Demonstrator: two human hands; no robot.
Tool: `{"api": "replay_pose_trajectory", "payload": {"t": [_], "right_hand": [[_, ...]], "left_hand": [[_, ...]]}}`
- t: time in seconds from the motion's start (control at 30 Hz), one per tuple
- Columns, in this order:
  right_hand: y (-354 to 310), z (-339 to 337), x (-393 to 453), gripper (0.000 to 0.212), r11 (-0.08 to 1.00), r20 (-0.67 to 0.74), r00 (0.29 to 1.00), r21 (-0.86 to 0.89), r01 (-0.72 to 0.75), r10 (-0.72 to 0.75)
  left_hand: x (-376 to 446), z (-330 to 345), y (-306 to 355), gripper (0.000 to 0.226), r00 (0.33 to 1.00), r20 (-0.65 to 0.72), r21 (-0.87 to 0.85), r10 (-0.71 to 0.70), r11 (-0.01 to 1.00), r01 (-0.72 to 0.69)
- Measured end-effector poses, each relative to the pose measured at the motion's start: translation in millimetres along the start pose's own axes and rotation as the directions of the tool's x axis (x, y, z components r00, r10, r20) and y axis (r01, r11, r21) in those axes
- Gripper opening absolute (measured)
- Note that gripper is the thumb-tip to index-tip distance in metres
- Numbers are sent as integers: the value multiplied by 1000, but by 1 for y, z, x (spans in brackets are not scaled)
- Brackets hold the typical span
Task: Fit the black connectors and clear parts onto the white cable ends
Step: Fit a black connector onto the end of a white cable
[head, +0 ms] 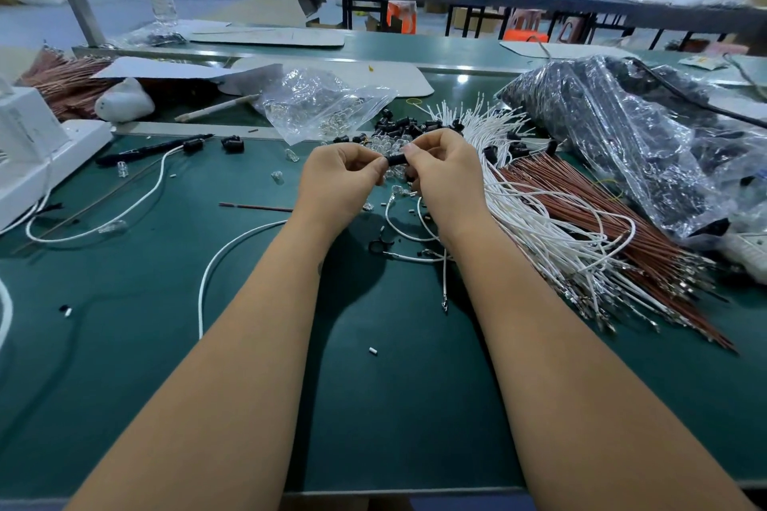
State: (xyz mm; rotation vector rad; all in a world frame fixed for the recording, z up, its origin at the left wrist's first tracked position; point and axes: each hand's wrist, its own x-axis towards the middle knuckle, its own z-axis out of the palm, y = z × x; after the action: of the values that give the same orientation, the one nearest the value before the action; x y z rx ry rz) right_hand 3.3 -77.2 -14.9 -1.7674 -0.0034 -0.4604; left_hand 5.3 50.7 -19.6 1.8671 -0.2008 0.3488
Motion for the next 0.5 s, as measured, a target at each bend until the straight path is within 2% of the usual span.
{"api": "replay_pose_trajectory", "payload": {"t": [0.2,0.33,0.5], "right_hand": [[0,-8,3,13,979,-71,996,200,-43,58],[-1,-9,4,13,931,12,991,341,-131,135],[-4,-10,2,18,896,91,988,418,-151,125]], "left_hand": [[2,-7,-3,18,998,-51,-49,-26,999,23],[3,-10,-3,17,999,-25,-106,-38,994,35],[5,-9,-5,19,997,70,-140,-31,989,41]]}}
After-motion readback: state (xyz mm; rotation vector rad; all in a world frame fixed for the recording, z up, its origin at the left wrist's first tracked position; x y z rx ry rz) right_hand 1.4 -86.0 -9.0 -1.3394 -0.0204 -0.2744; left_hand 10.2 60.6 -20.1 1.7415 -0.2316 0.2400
